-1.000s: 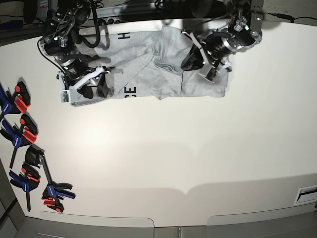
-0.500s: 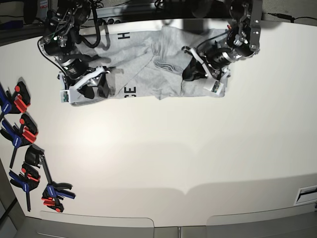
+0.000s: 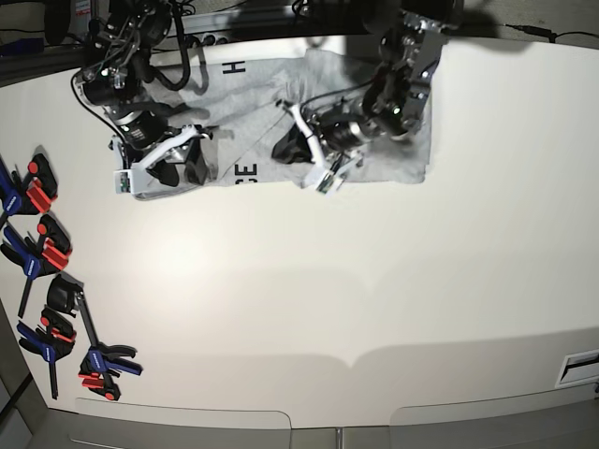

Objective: Fold the T-shirt properly
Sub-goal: 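Press the folded hem flat with the left gripper and release, then release the collar with the right gripper and move it aside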

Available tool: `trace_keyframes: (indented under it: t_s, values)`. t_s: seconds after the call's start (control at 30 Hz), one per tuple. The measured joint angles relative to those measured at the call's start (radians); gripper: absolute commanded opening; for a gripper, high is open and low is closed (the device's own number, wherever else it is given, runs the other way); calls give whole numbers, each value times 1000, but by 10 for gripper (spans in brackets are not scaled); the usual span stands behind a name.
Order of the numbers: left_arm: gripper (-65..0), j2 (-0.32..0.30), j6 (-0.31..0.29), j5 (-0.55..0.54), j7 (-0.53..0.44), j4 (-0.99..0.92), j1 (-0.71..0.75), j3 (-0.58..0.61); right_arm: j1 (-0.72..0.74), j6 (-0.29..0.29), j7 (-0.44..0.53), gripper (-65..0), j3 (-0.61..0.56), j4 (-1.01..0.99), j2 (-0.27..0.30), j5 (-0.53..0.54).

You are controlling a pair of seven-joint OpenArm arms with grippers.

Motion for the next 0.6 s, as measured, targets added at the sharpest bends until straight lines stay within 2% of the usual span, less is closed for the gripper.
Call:
trace_keyframes:
  t_s: [0.07,0.2,0.27,0.43,0.6]
  values:
    - [-650,5,0,-12,3,-7,-45,0,0,0,0,-364,0,0,0,0]
    - [-650,-8,0,-64,160,48,-114,-1,0,0,0,-364,1,0,2,0]
    - [-650,-38,-21,-87,185,106,-116,-1,0,0,0,-364,0,0,1,0]
    - [-650,-136,-20,-98,210,243,-28,-9,-1,0,0,-364,1,0,2,0]
    - [-650,-199,-23,-100,207,376,88,-81,-1,0,-1,-364,0,0,2,0]
